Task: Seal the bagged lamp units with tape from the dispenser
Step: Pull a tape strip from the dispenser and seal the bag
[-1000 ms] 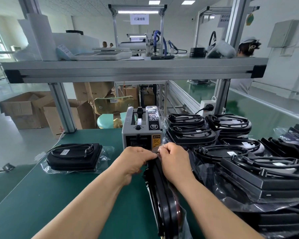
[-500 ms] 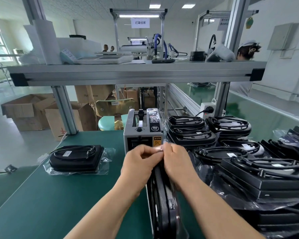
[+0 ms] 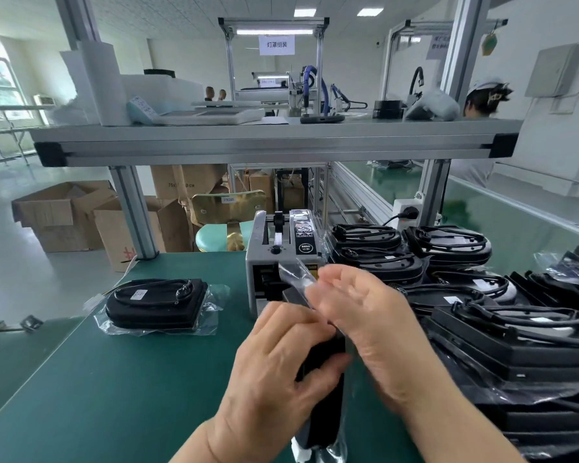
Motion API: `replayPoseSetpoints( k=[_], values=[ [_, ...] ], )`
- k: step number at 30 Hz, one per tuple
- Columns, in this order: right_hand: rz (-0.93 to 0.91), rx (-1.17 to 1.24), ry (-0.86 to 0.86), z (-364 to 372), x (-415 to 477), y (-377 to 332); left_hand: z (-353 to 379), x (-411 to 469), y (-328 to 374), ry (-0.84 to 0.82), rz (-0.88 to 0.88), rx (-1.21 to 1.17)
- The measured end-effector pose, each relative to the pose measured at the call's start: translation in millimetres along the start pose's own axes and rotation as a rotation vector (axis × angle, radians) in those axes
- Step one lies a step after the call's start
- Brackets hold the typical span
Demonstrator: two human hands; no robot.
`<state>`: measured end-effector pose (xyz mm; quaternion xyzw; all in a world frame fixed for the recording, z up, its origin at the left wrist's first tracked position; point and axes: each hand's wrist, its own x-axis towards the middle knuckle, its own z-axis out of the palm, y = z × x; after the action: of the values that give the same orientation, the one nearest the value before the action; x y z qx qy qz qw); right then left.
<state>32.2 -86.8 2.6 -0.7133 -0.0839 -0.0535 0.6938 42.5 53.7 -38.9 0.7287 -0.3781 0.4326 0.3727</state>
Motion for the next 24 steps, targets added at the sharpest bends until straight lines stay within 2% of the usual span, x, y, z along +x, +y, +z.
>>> replayPoseSetpoints(
  k=[3,7,11,15,17,20,24],
  values=[
    [0.05,-0.394,0.041,-12,4,-26,4,-2,7,-0.025,0.073,0.004],
    [0.025,-0.85,-0.009,-19,9,-52,11,-7,14,-0.054,0.112,0.035],
    [0.003,-1.114,-0.061,-16,15,-46,18,-5,21,-0.076,0.111,0.105],
    [-0.035,-1.036,0.021,-29,16,-26,21,-5,23,-0.069,0.12,0.076],
    [-0.035,-0.769,0.123,-34,13,-22,19,-8,20,-0.058,0.093,0.065],
    [0.112,-0.385,0.165,-39,10,-19,14,-12,15,-0.052,0.058,0.045],
    [0.146,-0.476,0.105,-48,1,-24,12,-12,15,-0.056,0.043,0.05]
  ],
)
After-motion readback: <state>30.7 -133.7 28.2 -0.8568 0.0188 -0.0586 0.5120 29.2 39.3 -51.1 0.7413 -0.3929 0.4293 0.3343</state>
